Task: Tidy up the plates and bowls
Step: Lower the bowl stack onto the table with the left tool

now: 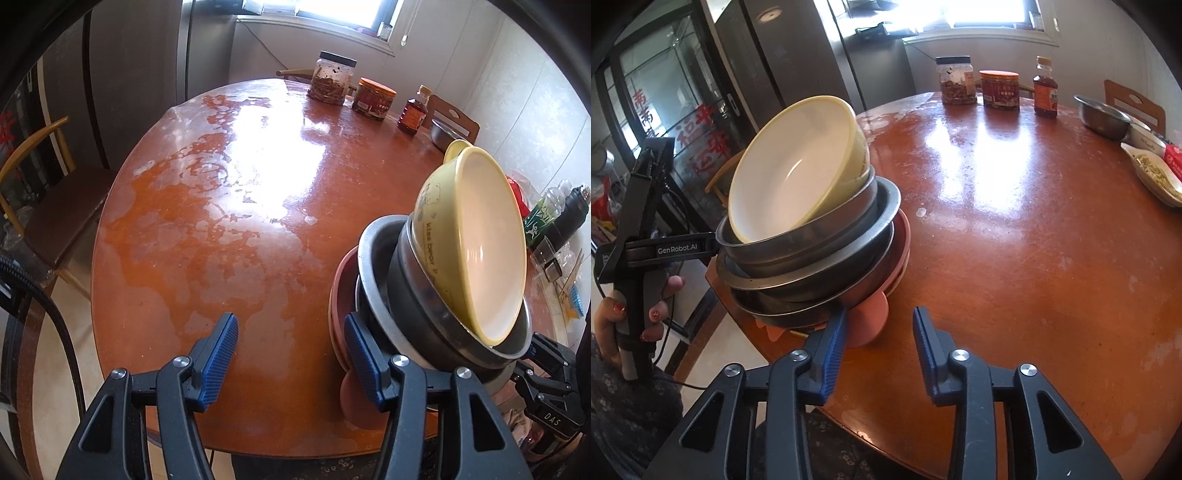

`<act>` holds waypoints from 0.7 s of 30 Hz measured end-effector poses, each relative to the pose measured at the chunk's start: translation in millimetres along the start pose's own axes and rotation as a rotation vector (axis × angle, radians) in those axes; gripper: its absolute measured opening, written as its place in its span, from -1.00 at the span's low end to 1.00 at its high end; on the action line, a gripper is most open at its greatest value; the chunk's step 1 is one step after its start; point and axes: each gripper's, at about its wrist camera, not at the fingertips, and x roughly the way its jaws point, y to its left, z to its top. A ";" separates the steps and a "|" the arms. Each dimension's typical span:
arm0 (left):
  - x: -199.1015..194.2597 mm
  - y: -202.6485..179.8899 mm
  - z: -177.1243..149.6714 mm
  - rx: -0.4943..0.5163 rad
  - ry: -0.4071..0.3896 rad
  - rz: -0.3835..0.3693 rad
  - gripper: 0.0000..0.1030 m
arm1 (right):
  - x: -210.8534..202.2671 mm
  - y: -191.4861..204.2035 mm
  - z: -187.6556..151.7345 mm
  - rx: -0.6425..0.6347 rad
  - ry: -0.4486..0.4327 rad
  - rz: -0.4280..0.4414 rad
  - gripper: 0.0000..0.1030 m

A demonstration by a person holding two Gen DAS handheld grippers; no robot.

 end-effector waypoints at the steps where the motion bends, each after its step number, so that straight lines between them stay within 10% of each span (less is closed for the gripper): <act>1: 0.6 -1.7 1.0 0.005 -0.001 0.003 0.15 | 0.0 -0.8 0.2 -0.003 -0.001 -0.001 -0.33; 21: 20.2 -61.3 16.6 0.139 0.011 0.037 0.05 | -22.0 -37.4 -11.9 -0.025 -0.040 -0.013 -0.34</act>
